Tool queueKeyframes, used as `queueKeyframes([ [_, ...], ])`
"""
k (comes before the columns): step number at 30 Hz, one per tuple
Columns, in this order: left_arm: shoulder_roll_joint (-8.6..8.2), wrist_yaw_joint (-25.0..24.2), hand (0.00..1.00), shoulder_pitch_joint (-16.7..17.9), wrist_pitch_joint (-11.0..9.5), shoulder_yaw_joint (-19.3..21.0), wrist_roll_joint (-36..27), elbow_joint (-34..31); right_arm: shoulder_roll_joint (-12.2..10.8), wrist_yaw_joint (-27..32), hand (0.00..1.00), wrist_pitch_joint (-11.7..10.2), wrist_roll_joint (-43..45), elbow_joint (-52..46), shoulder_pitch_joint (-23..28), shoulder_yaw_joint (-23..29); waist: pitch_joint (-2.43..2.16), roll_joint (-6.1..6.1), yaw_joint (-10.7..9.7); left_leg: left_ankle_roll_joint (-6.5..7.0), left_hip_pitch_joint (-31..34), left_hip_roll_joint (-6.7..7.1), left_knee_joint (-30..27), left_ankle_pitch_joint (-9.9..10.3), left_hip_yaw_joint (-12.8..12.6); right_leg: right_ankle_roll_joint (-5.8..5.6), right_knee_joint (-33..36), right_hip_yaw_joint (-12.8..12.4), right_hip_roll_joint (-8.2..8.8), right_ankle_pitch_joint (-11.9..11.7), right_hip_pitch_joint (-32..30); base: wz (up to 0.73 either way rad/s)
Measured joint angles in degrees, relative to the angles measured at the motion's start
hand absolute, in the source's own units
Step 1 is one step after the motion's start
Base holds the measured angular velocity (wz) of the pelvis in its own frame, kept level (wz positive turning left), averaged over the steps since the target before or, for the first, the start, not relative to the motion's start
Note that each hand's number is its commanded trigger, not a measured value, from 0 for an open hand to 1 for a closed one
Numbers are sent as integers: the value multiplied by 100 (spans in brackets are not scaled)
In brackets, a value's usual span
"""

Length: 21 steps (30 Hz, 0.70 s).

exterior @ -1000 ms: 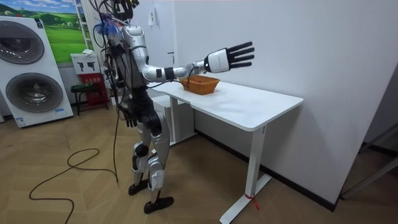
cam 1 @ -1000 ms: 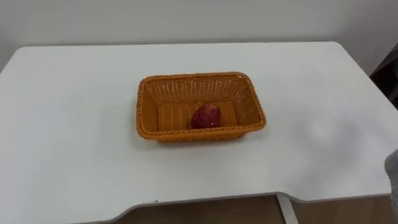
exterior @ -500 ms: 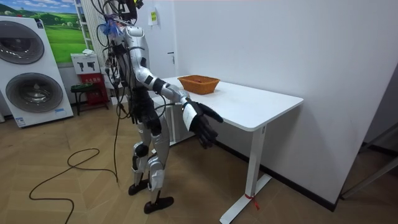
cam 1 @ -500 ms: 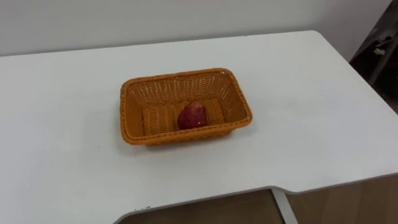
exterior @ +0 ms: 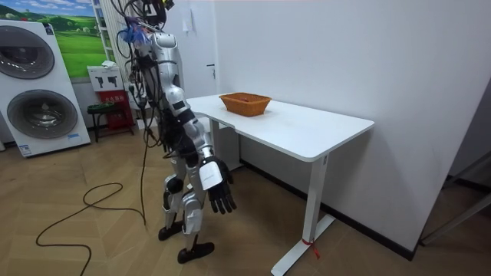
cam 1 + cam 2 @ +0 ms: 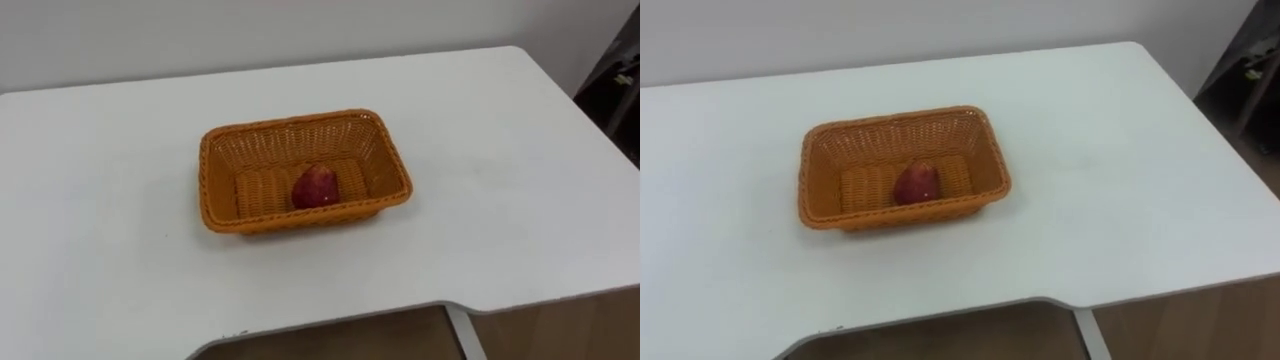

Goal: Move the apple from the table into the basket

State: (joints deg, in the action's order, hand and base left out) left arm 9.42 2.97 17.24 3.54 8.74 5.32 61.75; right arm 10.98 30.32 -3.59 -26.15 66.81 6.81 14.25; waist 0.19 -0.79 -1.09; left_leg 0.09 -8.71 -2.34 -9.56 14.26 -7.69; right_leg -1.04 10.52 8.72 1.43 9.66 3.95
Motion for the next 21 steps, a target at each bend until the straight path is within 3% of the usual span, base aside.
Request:
queueKeyframes([
  [7, -79, -148, 0, 111, 119, 1, -9, 19, -46, -1463, 0, 262, 1005, 230, 172, -809, -7, -18, 144, 0, 28, -1, -14, 0, 42, 3, 13, 81, 11, -1, 6, 3],
  [17, -74, -239, 0, -136, 173, -417, -16, 330, -253, -2449, 0, 376, 1311, 266, 107, -1547, 5, -2, 200, 0, 103, 13, -91, 1, 166, -4, -86, 120, 19, -4, 82, 6],
  [21, -97, -245, 0, -121, 353, -488, -11, 355, -218, -2631, 0, 382, 1304, 298, 105, -1641, 7, -2, 240, -1, 119, 7, -86, 1, 175, -2, -90, 168, 17, -2, 82, 3],
])
